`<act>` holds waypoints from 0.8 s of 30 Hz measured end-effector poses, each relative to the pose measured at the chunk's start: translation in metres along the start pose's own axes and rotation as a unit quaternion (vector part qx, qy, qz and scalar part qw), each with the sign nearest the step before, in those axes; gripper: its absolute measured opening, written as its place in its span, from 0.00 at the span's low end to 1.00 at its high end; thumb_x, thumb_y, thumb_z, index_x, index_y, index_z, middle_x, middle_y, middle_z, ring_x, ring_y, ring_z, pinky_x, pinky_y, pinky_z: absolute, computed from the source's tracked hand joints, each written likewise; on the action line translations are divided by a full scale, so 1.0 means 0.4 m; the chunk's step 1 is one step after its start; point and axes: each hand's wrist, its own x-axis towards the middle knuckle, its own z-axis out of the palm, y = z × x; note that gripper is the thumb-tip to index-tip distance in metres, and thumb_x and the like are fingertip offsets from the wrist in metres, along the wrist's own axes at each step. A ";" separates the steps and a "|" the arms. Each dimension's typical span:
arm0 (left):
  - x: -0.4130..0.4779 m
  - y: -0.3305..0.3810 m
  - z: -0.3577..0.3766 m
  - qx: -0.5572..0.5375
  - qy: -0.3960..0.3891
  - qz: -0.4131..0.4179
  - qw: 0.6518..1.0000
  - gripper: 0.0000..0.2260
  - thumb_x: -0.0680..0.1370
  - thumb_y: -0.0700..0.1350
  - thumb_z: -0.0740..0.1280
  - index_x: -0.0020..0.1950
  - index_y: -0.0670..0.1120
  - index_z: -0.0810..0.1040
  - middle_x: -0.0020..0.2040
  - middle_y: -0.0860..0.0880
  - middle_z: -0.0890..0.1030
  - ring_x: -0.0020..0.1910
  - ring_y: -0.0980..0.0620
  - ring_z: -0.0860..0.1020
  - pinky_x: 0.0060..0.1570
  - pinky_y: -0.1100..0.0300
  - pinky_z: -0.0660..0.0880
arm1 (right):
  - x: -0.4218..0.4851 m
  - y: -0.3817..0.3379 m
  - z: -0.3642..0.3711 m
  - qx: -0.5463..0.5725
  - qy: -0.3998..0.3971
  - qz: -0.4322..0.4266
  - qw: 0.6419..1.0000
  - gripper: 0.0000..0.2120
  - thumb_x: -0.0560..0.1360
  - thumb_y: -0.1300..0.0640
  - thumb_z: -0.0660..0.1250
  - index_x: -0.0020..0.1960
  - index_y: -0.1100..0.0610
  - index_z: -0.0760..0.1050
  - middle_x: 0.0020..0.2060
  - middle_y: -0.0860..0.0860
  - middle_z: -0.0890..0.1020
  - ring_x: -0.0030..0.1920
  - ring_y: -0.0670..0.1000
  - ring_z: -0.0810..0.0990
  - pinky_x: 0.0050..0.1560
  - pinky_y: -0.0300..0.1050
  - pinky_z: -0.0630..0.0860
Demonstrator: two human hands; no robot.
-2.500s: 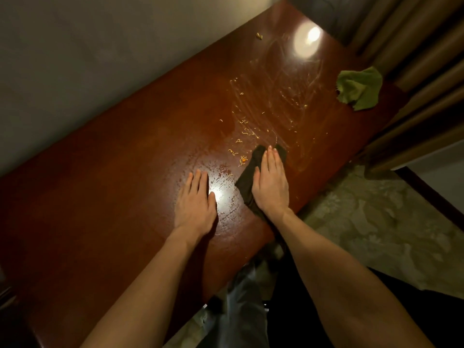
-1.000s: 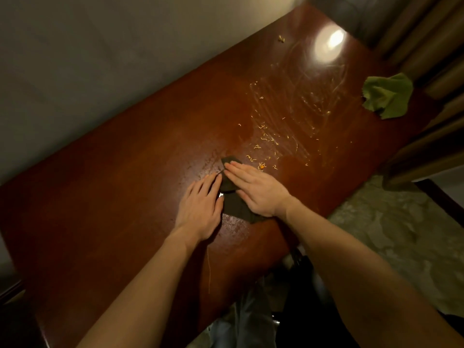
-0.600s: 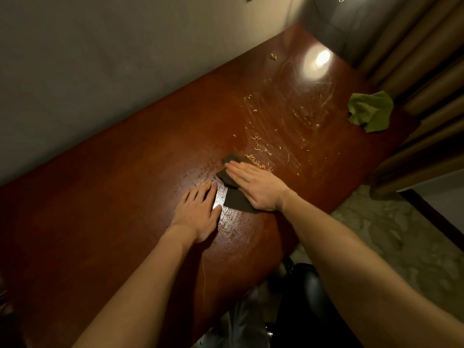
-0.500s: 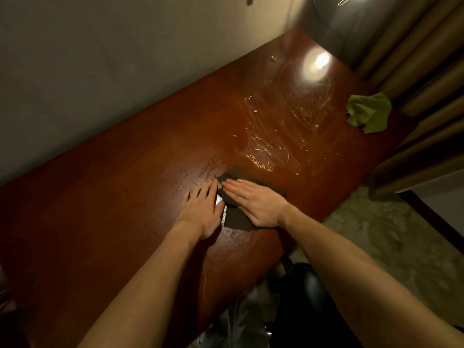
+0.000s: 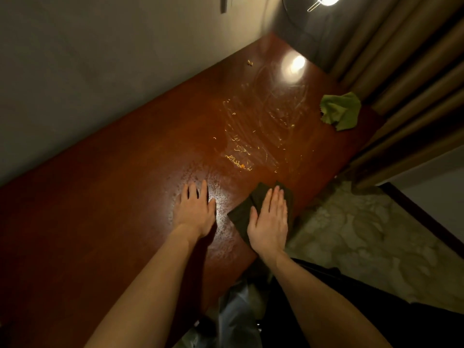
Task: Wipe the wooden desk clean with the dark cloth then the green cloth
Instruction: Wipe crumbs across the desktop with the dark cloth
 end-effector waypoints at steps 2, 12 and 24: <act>0.004 0.013 0.011 0.001 0.023 -0.010 1.000 0.30 0.88 0.59 0.47 0.86 0.47 0.47 0.84 0.41 0.55 0.84 0.38 0.52 0.82 0.41 0.55 | 0.017 -0.013 -0.003 0.010 0.014 0.079 0.997 0.37 0.85 0.41 0.47 0.84 0.66 0.47 0.84 0.61 0.50 0.85 0.59 0.48 0.84 0.56 0.50; 0.108 0.087 0.062 -0.033 0.126 -0.062 0.990 0.31 0.87 0.58 0.50 0.87 0.46 0.49 0.87 0.43 0.46 0.85 0.40 0.43 0.82 0.38 0.45 | 0.157 -0.039 -0.013 0.021 0.031 0.250 0.967 0.39 0.84 0.41 0.48 0.83 0.69 0.47 0.83 0.65 0.50 0.84 0.63 0.47 0.83 0.59 0.48; 0.173 0.084 0.109 -0.032 0.174 -0.081 0.981 0.31 0.85 0.61 0.41 0.87 0.50 0.49 0.87 0.47 0.45 0.85 0.40 0.39 0.79 0.32 0.38 | 0.283 0.028 -0.022 -0.023 0.026 0.008 0.999 0.31 0.87 0.47 0.49 0.85 0.61 0.49 0.85 0.56 0.50 0.85 0.54 0.46 0.84 0.53 0.46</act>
